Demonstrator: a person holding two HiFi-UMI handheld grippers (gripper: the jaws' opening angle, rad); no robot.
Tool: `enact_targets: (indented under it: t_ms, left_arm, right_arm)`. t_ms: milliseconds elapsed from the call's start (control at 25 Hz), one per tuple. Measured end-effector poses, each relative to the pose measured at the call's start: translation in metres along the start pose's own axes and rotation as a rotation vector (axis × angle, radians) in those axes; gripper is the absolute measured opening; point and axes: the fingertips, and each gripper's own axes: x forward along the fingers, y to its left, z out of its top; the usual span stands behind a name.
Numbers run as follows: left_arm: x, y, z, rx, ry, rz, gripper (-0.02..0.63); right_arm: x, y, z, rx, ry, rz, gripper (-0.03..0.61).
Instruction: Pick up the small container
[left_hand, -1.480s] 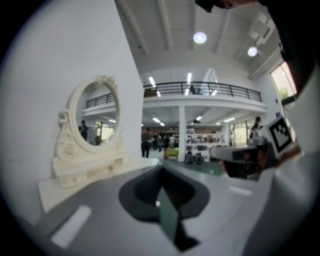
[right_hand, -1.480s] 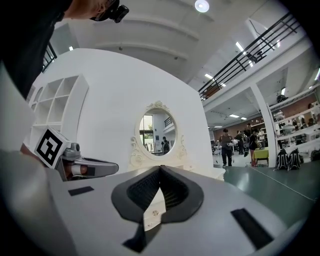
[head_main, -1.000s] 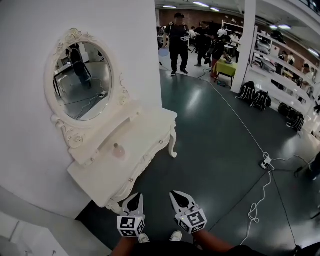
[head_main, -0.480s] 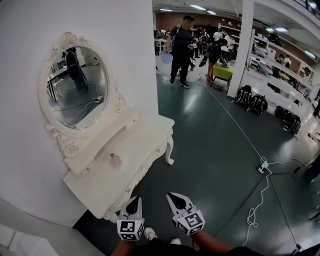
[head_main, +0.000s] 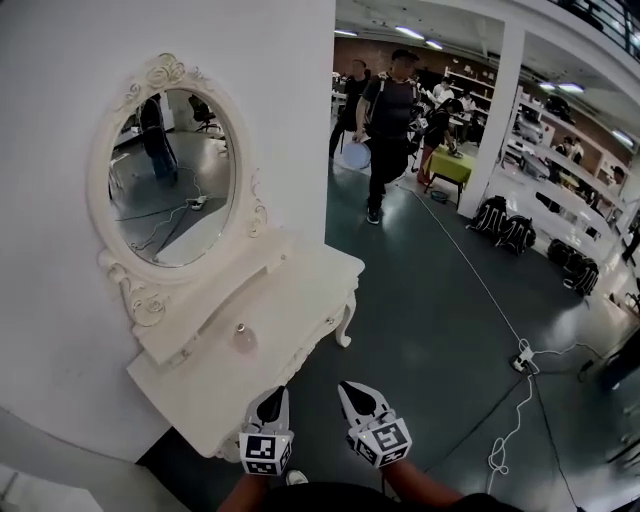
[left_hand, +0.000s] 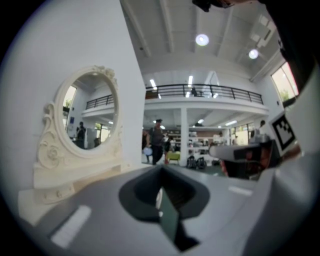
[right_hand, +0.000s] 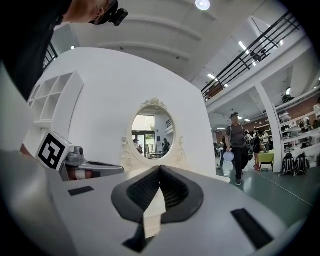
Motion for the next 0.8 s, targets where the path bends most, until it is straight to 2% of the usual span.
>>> enact_targets:
  t_ms: [400, 800]
  left_arm:
    - [0.015, 0.044, 0.000, -0.024, 0.000, -0.010, 0.008]
    - [0.067, 0.066, 0.002, -0.014, 0.013, 0.031, 0.008]
  right_arm:
    - [0.050, 0.008, 0.001, 0.007, 0.009, -0.011, 0.006]
    - [0.098, -0.030, -0.003, 0.031, 0.009, 0.019, 0.006]
